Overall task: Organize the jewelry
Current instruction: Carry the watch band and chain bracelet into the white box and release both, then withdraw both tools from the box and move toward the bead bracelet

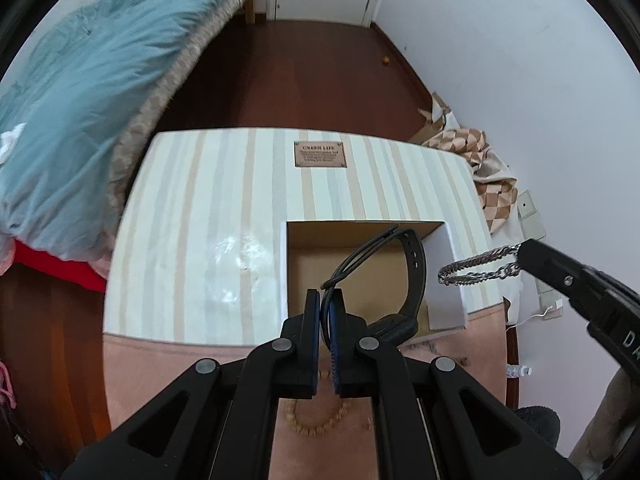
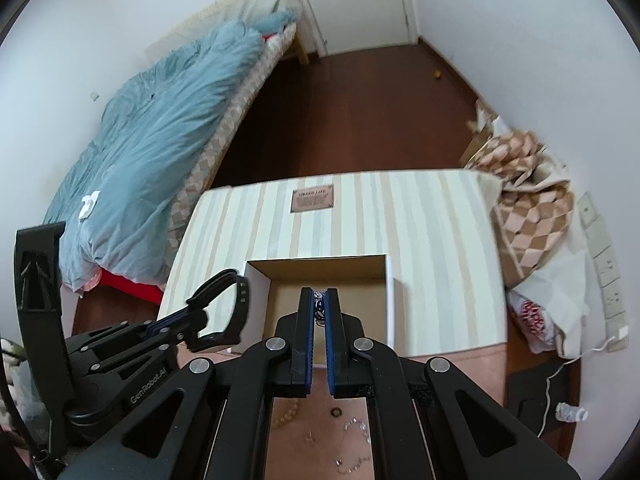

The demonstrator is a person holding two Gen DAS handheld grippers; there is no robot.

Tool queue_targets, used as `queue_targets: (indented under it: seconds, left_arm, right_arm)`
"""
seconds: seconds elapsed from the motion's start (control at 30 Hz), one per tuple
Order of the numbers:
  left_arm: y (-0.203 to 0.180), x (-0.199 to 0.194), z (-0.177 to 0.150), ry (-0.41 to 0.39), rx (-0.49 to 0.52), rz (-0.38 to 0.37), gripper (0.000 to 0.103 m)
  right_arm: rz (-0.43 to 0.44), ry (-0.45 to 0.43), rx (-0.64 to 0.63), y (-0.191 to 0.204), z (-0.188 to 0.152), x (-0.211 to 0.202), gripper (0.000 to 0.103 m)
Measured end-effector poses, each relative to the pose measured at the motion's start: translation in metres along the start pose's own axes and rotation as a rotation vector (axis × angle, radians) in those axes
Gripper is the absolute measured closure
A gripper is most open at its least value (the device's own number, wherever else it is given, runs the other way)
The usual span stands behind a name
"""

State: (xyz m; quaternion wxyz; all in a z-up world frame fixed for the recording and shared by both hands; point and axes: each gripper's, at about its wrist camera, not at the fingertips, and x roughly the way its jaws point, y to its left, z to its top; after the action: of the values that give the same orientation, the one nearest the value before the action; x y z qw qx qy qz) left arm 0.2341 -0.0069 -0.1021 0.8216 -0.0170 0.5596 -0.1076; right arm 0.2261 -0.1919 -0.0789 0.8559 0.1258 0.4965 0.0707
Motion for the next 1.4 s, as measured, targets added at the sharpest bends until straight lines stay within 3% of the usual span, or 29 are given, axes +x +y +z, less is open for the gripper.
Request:
queue_targets:
  seconds: [0.17, 0.37, 0.4, 0.43, 0.47, 0.5, 0.57, 0.67, 0.7, 0.73, 0.77, 0.87, 1.0, 1.4]
  left_arm:
    - [0.004, 0.036, 0.016, 0.074, -0.006, -0.017, 0.1]
    - [0.002, 0.058, 0.032, 0.125, -0.016, -0.026, 0.092]
    - [0.001, 0.059, 0.034, 0.124, -0.014, -0.018, 0.086]
    - [0.001, 0.058, 0.036, 0.124, -0.011, 0.001, 0.07]
    - [0.0, 0.057, 0.038, 0.118, -0.007, 0.007, 0.054]
    - [0.001, 0.054, 0.039, 0.107, -0.011, 0.018, 0.023]
    - [0.005, 0.047, 0.042, 0.071, -0.025, 0.014, 0.02]
    - [0.012, 0.039, 0.044, 0.058, -0.03, 0.051, 0.019]
    - [0.013, 0.036, 0.043, 0.048, -0.022, 0.079, 0.012]
    - [0.014, 0.034, 0.041, 0.039, -0.017, 0.106, 0.002]
    - [0.015, 0.033, 0.039, 0.032, -0.014, 0.117, 0.0]
    - [0.019, 0.029, 0.026, 0.002, -0.009, 0.168, 0.0]
    - [0.02, 0.031, 0.005, -0.012, 0.004, 0.213, 0.0]
    - [0.023, 0.019, -0.035, -0.043, -0.024, 0.248, 0.0]
  right_arm:
    - [0.019, 0.099, 0.015, -0.012, 0.01, 0.048, 0.098]
    - [0.085, 0.21, 0.034, -0.02, 0.018, 0.085, 0.097]
    - [0.093, 0.229, 0.041, -0.022, 0.018, 0.089, 0.097]
    - [0.092, 0.24, 0.049, -0.024, 0.019, 0.091, 0.096]
    - [0.086, 0.248, 0.051, -0.027, 0.018, 0.092, 0.089]
    - [0.073, 0.249, 0.054, -0.029, 0.017, 0.091, 0.083]
    - [0.053, 0.24, 0.053, -0.033, 0.016, 0.087, 0.068]
    - [-0.02, 0.221, 0.033, -0.036, 0.012, 0.078, 0.064]
    - [-0.051, 0.218, 0.022, -0.036, 0.011, 0.076, 0.06]
    - [-0.094, 0.211, 0.007, -0.036, 0.008, 0.073, 0.047]
    - [-0.123, 0.198, -0.004, -0.035, 0.004, 0.07, 0.034]
    - [-0.233, 0.182, -0.056, -0.031, -0.007, 0.068, 0.011]
    - [-0.31, 0.162, -0.113, -0.025, -0.023, 0.069, 0.007]
    - [-0.296, 0.15, -0.089, -0.013, -0.052, 0.061, 0.004]
